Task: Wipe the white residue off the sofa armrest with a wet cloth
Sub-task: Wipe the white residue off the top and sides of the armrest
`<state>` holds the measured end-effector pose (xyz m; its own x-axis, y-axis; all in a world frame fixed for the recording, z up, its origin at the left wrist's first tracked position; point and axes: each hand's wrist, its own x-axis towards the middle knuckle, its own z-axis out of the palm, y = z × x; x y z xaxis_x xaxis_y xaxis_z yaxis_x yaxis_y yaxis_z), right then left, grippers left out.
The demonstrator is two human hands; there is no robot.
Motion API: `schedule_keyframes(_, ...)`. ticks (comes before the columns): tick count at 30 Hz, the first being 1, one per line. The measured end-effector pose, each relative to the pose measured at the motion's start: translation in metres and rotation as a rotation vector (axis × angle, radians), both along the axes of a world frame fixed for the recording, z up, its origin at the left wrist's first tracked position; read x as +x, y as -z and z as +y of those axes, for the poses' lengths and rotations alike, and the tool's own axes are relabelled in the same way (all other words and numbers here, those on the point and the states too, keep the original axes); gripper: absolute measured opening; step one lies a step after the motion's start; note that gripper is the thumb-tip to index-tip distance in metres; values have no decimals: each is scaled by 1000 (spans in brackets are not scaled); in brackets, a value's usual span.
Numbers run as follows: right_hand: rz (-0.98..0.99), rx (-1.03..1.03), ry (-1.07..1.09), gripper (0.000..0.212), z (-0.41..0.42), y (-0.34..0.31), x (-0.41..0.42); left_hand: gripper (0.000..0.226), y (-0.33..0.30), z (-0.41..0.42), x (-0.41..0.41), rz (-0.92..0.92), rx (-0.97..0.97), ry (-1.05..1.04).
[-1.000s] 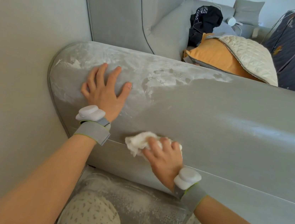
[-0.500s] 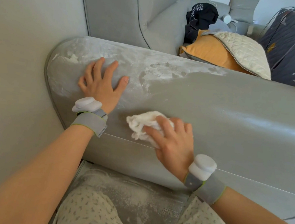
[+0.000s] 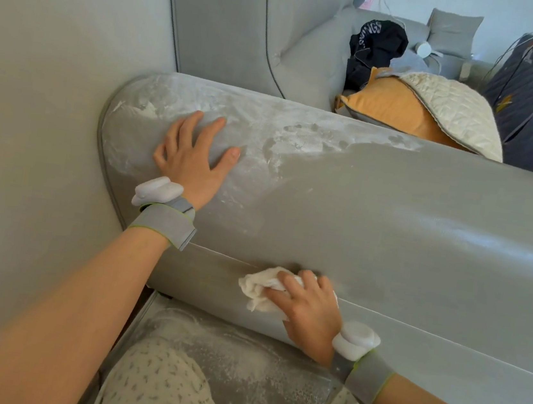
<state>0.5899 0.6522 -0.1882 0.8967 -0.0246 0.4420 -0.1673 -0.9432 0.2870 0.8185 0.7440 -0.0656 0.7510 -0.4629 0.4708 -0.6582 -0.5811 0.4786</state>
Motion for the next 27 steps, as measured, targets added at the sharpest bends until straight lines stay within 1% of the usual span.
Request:
schedule_keyframes(5,-345,246,-27,36,7,-89,13,50,-2,1,0,3,-7,7)
schedule_keyframes(8,-517,274,109,39,-4,-141,21,50,-4,2,0,18,-13,21)
schedule_keyframes(10,-570,287,240,44,-11,-160,25,48,-5,5,2,26,-5,41)
schedule_keyframes(13,-529,316,401,49,-15,-162,37,45,-6,11,6,17,-27,80)
schedule_keyframes(16,-499,265,477,48,-6,-149,57,44,-4,21,16,-10,-158,110)
schedule_keyframes(18,-501,276,457,51,8,-141,76,47,-1,29,23,-24,-194,48)
schedule_keyframes(19,-487,274,439,52,16,-137,87,49,2,34,28,-20,-177,-16)
schedule_keyframes(20,-461,281,422,54,26,-132,97,52,6,37,32,6,-140,-85)
schedule_keyframes(22,-414,297,387,56,42,-126,118,64,14,42,39,129,-76,-179)
schedule_keyframes(24,-361,345,329,49,53,-126,132,74,20,45,44,269,-81,-190)
schedule_keyframes(25,-343,383,294,46,54,-129,132,77,21,46,46,301,-101,-178)
schedule_keyframes(27,-364,479,208,51,50,-138,124,79,21,46,47,325,-139,-161)
